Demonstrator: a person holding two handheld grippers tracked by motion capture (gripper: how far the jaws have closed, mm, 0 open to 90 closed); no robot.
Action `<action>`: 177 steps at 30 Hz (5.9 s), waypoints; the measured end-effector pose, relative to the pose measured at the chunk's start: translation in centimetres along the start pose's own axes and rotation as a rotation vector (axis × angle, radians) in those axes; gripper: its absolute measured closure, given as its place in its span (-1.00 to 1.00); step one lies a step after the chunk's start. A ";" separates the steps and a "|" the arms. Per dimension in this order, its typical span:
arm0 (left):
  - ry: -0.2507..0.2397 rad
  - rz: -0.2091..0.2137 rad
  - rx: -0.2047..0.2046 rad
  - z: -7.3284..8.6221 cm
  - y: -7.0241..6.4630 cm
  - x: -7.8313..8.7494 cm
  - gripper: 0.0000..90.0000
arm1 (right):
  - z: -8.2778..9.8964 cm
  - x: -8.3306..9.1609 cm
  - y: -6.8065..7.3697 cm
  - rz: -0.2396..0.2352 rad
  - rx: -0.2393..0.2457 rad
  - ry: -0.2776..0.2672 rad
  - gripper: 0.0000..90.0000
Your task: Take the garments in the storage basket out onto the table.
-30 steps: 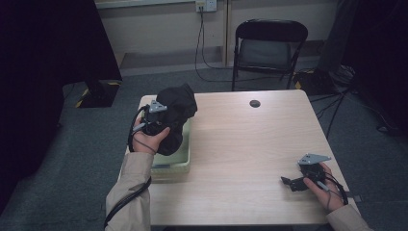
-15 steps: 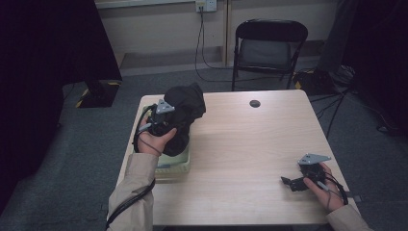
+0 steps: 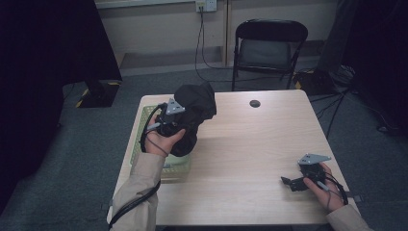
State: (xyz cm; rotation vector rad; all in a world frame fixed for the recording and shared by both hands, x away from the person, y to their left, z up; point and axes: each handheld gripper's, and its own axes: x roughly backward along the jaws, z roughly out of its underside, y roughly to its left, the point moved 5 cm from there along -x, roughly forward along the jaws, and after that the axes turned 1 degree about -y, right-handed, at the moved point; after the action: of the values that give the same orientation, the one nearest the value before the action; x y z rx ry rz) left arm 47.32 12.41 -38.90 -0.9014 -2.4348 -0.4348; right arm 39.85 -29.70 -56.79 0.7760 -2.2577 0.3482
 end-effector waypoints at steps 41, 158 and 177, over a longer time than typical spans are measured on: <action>-0.016 0.154 -0.069 -0.9 -5.5 -2.4 0.31 | 0.0 0.0 0.0 0.000 0.001 0.000 -1.00; 0.188 0.391 -0.126 1.7 -14.9 -13.2 0.27 | 0.0 0.0 0.0 0.000 0.000 0.000 -1.00; 0.228 0.412 -0.105 2.5 -15.6 -14.7 0.22 | 0.0 0.0 0.0 0.000 0.000 0.000 -1.00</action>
State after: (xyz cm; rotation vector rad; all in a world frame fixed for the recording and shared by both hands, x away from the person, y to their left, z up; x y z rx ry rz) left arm 45.57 -5.39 -51.00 -1.2872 -1.9707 -0.4836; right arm 39.85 -29.70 -56.79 0.7757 -2.2576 0.3485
